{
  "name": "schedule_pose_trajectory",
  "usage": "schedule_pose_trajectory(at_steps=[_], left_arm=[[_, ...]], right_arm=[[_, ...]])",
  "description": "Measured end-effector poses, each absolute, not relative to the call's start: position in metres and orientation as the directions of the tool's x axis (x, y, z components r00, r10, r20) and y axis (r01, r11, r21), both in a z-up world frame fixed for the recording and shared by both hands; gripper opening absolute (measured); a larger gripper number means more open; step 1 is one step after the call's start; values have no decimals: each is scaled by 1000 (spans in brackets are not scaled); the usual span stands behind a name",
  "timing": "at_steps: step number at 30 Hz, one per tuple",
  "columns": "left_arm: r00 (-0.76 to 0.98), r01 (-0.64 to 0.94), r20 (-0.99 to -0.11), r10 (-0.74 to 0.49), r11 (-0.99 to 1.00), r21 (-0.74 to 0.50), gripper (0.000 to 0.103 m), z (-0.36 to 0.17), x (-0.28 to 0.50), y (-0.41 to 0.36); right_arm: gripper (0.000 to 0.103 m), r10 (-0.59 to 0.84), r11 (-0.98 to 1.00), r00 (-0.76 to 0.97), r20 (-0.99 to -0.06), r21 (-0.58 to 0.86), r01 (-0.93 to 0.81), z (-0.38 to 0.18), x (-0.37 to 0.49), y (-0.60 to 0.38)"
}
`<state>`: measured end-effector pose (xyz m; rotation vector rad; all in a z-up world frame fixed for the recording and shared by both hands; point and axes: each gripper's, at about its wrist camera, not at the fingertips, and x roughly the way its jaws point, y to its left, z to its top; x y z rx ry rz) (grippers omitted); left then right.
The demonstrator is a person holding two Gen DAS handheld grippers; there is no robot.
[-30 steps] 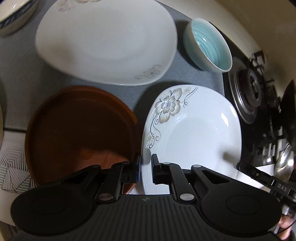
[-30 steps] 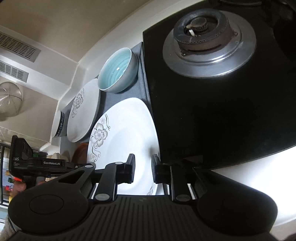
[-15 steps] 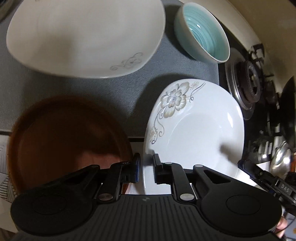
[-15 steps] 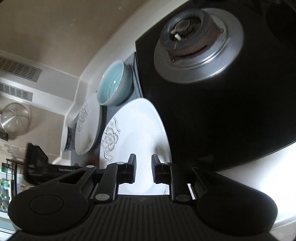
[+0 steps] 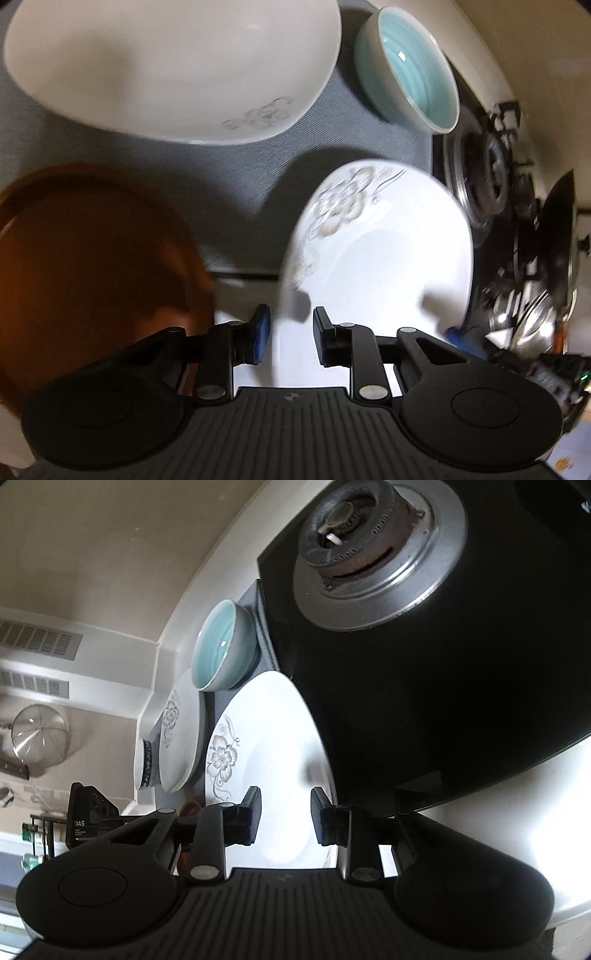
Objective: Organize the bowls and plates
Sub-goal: 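Close the right gripper on the plate rim and tilt it up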
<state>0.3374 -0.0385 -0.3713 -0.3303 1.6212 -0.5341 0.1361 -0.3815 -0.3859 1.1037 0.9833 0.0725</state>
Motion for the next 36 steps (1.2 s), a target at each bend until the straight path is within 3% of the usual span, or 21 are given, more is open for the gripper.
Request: schedule_pose_trajectory(at_steps=[3, 6, 8, 9, 12, 15, 17, 19, 21, 26, 29, 36], left_arm=[[-116, 102, -857, -502, 852, -513, 37, -370, 339, -48], [-79, 169, -884, -461, 868, -467, 26, -362, 333, -53], [-65, 195, -888, -455, 867, -459, 25, -359, 331, -53], [-67, 184, -889, -452, 870, -457, 25, -360, 331, -50], [-90, 138, -872, -480, 862, -489, 25, -367, 331, -44], [-91, 136, -873, -480, 862, -488, 25, -368, 330, -41], [-90, 145, -874, -478, 862, -486, 25, -367, 330, -42], [-92, 154, -874, -478, 860, -487, 25, -368, 331, -46], [-93, 175, -878, -469, 860, -479, 25, -367, 330, -51], [-37, 336, -924, -380, 866, -370, 26, -357, 317, -75], [-12, 341, -934, -357, 877, -339, 27, -354, 314, -79], [48, 338, -935, -351, 887, -316, 26, -343, 310, -70]], right_arm=[[30, 517, 451, 606, -605, 794, 407, -394, 138, -384], [26, 521, 437, 618, -589, 806, 400, -393, 139, -385], [27, 519, 441, 632, -576, 813, 380, -385, 138, -386], [33, 503, 467, 632, -590, 801, 375, -378, 137, -386], [68, 453, 511, 658, -601, 780, 360, -358, 131, -394], [76, 395, 549, 694, -601, 761, 347, -342, 127, -405], [76, 400, 547, 672, -624, 750, 370, -348, 130, -408], [71, 423, 564, 623, -658, 730, 387, -361, 138, -402], [57, 438, 588, 582, -685, 708, 392, -374, 145, -393], [33, 442, 598, 549, -709, 689, 410, -395, 152, -370], [19, 402, 632, 550, -732, 657, 412, -390, 148, -365], [13, 450, 689, 536, -714, 660, 299, -375, 140, -353]])
